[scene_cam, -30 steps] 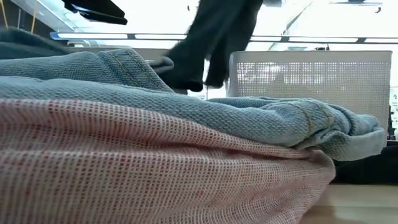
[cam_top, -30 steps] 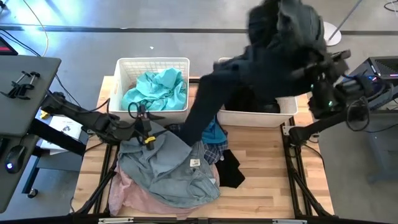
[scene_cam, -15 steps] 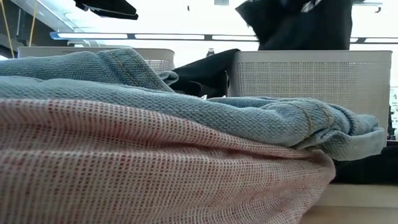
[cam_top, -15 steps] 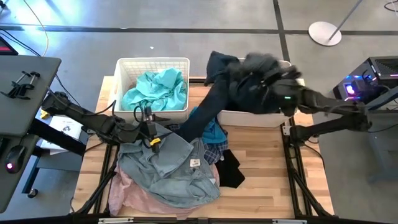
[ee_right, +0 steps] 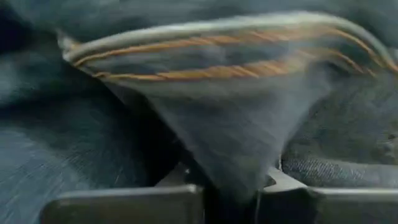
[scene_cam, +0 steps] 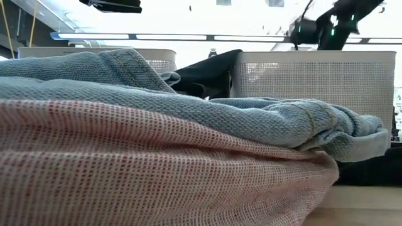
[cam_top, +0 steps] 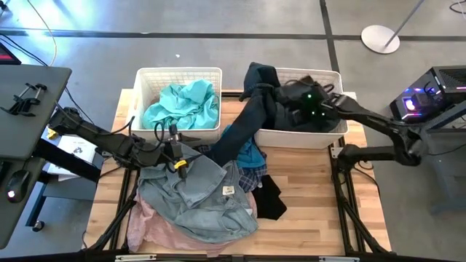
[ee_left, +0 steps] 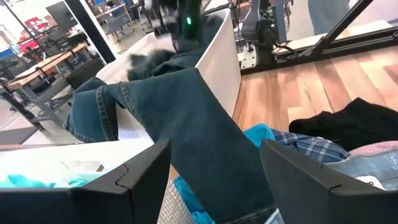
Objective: Sort clothes
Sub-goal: Put the black denim pants into the right white bin
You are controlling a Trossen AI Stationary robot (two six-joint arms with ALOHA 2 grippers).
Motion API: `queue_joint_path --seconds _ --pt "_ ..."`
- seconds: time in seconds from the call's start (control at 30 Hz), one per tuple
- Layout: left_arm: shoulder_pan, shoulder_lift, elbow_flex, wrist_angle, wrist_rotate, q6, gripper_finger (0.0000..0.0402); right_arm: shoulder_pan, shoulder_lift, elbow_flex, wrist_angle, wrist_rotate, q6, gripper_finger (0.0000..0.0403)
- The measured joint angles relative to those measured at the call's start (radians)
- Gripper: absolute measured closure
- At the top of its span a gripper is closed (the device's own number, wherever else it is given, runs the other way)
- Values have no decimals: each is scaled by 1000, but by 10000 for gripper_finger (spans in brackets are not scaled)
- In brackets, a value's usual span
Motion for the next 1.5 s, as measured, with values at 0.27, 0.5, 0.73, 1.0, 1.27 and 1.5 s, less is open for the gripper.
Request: queue_joint_path --seconds 0.27,0.5,0.73,1.0,1.27,1.5 --pt "0 0 0 -1 4 1 163 -50 112 -72 45 -71 -37 265" --pt "0 0 0 -1 9 16 163 -55 93 179 -117 -87 -38 147" --pt "0 1 0 -36 8 -53 163 49 65 481 -132 85 -47 131" --pt "0 1 0 -42 4 -63 163 247 82 503 46 51 -247 130" --pt "2 2 0 -45 3 -62 163 422 250 451 124 -234 -528 130" --pt "5 2 0 -50 0 -61 163 664 372 451 282 50 -722 130"
